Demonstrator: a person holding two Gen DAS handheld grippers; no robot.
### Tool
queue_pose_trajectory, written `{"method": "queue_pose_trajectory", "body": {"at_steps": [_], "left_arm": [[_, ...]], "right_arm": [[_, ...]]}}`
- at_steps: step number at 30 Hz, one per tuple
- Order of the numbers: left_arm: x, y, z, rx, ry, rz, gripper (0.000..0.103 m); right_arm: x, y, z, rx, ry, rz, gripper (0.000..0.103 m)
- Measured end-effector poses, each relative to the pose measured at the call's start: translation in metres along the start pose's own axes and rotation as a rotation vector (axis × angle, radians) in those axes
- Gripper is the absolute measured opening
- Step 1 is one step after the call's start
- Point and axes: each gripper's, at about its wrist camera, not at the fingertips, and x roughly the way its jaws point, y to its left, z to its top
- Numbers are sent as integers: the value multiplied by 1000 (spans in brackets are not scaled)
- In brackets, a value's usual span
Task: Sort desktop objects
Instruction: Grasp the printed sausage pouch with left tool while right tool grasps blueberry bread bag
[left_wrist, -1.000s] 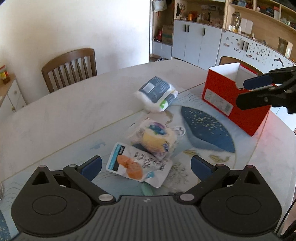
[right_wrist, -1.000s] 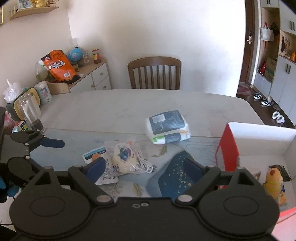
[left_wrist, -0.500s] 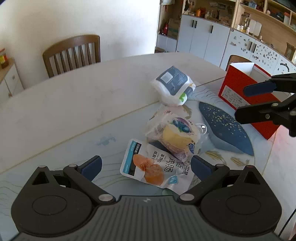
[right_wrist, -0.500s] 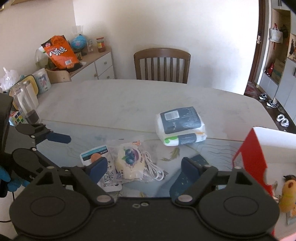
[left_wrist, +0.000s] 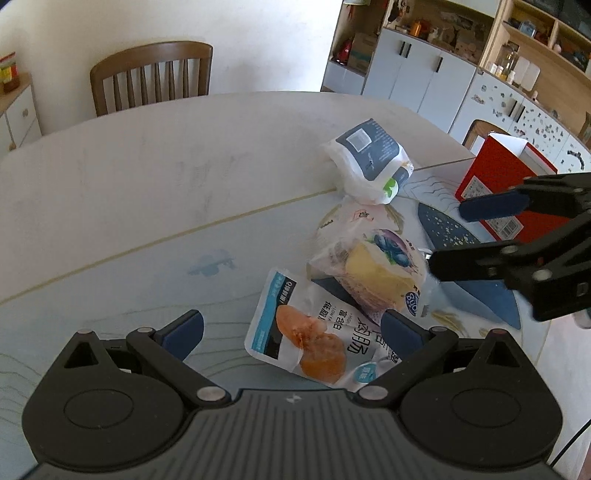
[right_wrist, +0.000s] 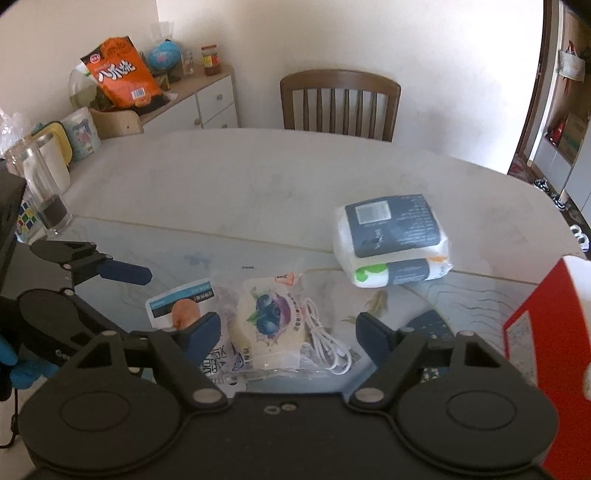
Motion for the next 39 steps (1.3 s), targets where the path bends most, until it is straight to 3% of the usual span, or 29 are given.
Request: {"method": "queue_pose_trajectory", "body": {"at_steps": [15, 22, 29, 34, 39], "left_arm": [[10, 0, -8, -53, -22, -21, 102], [10, -8, -7, -37, -31, -42, 81], [11, -14, -8, -13, -38, -27, 75], [11, -13, -7, -22, -47, -12, 49], [10, -2, -6, -79, -39, -44, 21]], "right_arm": [[33, 4, 1, 18, 73, 28, 77], [35, 4, 0, 28, 86, 37, 70], [38, 4, 0, 29, 99, 43, 62], [38, 2, 1, 42, 100, 22, 55], [33, -4, 0, 65, 90, 5, 52]]}}
